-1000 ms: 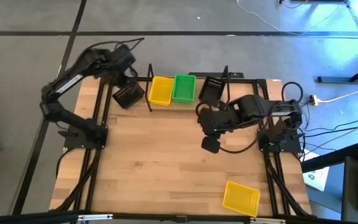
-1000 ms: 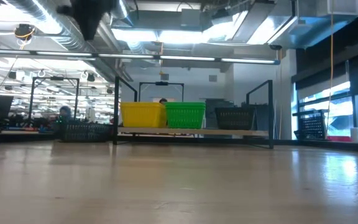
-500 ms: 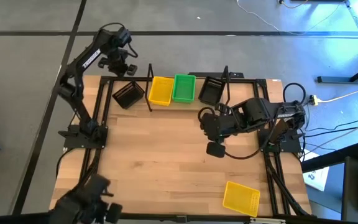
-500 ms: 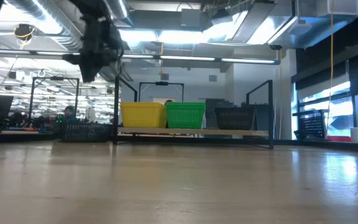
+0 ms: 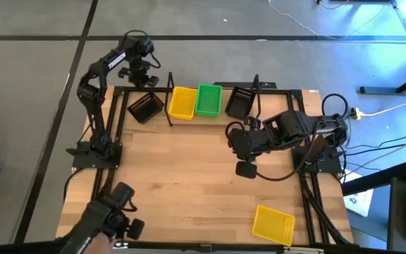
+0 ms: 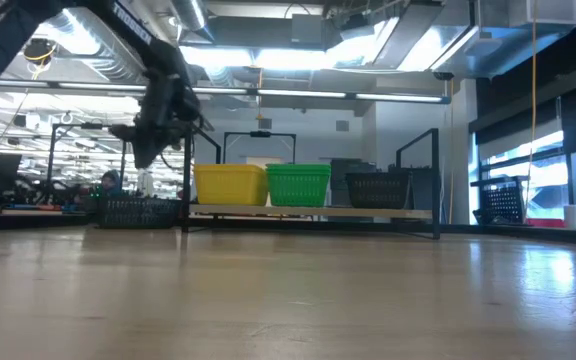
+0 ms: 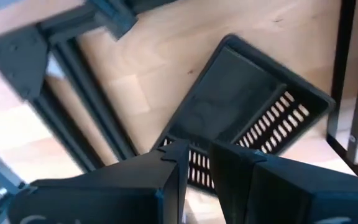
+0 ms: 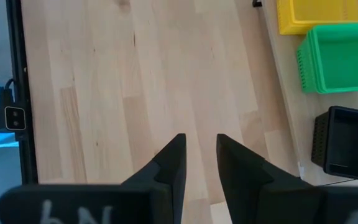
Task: Stack baskets on shelf by color
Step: Stack the black bin on top of the black bin on the shelf
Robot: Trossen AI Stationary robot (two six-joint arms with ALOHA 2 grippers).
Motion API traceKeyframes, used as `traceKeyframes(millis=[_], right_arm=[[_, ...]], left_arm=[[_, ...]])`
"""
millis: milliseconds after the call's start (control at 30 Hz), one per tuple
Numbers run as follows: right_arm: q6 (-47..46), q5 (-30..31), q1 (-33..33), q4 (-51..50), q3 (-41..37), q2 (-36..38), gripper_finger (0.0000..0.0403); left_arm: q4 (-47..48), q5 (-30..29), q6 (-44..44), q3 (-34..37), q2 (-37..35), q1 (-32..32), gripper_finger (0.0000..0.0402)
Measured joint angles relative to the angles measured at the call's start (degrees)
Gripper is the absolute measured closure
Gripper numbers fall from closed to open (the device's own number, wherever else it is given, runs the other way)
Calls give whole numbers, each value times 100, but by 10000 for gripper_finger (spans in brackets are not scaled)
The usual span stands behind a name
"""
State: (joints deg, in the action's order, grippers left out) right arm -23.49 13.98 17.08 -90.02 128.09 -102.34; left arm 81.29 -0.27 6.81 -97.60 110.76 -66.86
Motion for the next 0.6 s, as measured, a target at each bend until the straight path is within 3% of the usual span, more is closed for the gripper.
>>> traceKeyframes(millis=[600], right_arm=[[-184, -2, 0, 1, 0, 2, 315]], left_arm=[[-538, -16, -442, 233, 531, 66, 347]])
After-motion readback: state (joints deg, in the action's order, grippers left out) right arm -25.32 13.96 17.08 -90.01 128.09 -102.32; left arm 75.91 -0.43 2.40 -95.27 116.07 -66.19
